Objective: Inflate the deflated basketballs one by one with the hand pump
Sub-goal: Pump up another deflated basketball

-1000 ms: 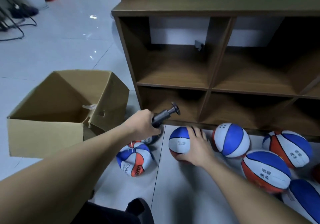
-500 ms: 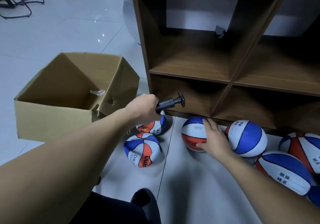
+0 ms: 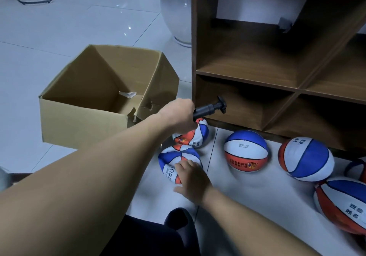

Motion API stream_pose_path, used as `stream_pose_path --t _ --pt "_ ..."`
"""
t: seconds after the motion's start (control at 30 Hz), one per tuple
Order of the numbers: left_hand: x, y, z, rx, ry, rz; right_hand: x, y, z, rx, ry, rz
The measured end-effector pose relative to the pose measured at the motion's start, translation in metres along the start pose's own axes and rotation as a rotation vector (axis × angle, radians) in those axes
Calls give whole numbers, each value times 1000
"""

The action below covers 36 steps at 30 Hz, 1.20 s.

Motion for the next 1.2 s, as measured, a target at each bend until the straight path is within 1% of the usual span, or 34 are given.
stream_pose_path --t 0.07,0.2,0.27,0.3,0.37,0.47,0.5,0.63,0.73,0.8,0.87,1.03,1.1,1.2 --pt "-1 3 1 4 -7 -6 23 -10 5 -9 15 -53" --pt "-4 11 4 5 -22 -11 31 -19 5 -28 -60 -147" --pt "-3 13 4 -1 -8 -12 36 -23 -4 -23 -19 -152" --pt "-2 13 3 -1 3 -3 35 -29 -12 9 12 -124" --pt "-1 10 2 6 14 29 36 -45 -32 58 8 -25" --pt "-2 -1 0 27 22 74 25 -73 -76 143 -17 284" --pt "-1 -6 0 39 27 92 21 -82 -94 175 -27 350" --pt "8 -34 -5 80 51 136 7 -111 -161 292 8 436" --pt "37 -54 -16 104 138 112 7 -135 -196 400 -19 473" --pt "69 -66 -26 116 235 84 8 -145 -210 440 -39 487" --pt "96 -76 -34 124 294 80 12 -155 -220 463 -44 520" --pt "151 -90 -45 131 409 -116 18 -169 -237 485 -63 574" --pt "171 -100 -48 142 428 -178 19 -171 -243 502 -59 582" --pt "196 -107 -44 107 415 -264 15 -178 -249 535 -53 565"
Point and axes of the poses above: each hand's wrist, its own z-axis towards the middle knuckle, its own x-axis out of the palm, y = z × x, the point moved 7 cm from there along z, towards the middle knuckle, and after that the axes turned 5 degrees about y, right-handed, at the moved point
